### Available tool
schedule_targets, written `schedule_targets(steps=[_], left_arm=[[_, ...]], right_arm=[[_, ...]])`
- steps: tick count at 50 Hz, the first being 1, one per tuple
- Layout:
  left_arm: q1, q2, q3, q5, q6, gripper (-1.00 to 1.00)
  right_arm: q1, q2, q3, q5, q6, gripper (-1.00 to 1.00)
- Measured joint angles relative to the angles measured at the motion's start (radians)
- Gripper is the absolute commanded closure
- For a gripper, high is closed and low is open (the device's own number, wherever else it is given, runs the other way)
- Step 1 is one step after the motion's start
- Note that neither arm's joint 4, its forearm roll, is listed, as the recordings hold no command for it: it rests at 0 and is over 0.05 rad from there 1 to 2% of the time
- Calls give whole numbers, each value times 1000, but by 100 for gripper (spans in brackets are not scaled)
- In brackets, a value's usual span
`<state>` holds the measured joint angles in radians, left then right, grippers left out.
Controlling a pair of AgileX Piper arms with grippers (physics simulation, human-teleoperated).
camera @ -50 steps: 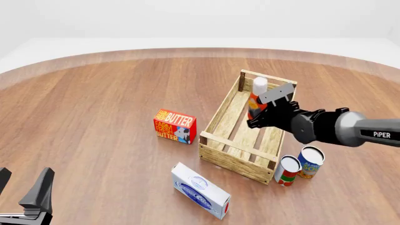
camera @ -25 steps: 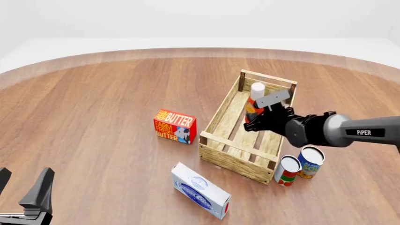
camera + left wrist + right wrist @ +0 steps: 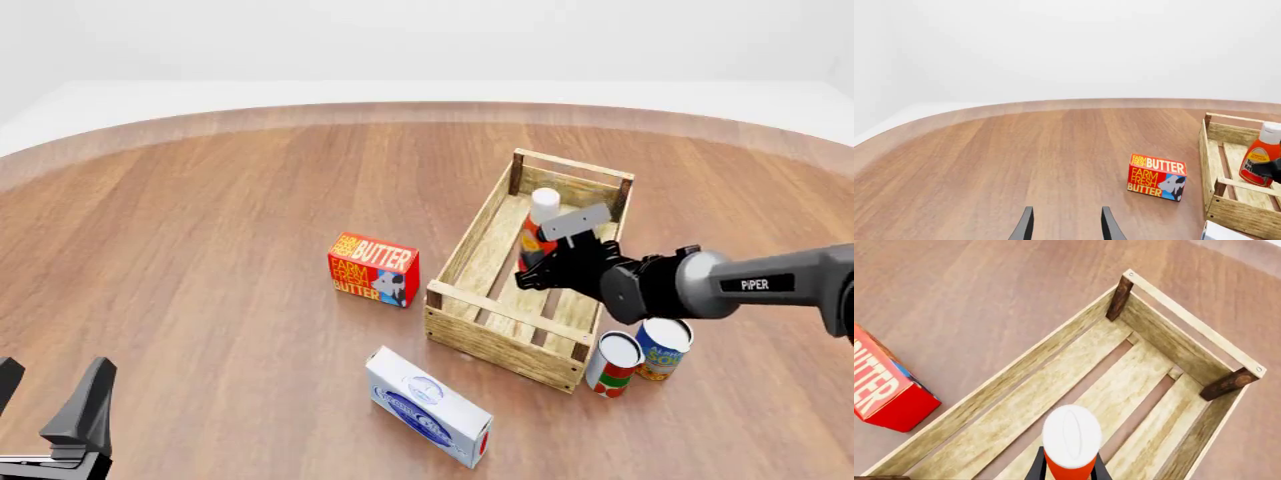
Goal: Pick up the ketchup, and put it in the wooden tray.
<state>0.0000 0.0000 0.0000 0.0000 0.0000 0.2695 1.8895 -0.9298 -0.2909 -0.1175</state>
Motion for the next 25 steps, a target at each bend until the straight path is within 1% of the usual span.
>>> schedule_targets(steps=[19,20,25], left_arm=[[0,0,0,0,0,-100],[0,0,0,0,0,-100],[0,0,0,0,0,-100]], right_arm=[[-3,27,7,-20,-1,100],[-3,27,8,-21,-1,-100],[-5,33,10,-24,4,-100]])
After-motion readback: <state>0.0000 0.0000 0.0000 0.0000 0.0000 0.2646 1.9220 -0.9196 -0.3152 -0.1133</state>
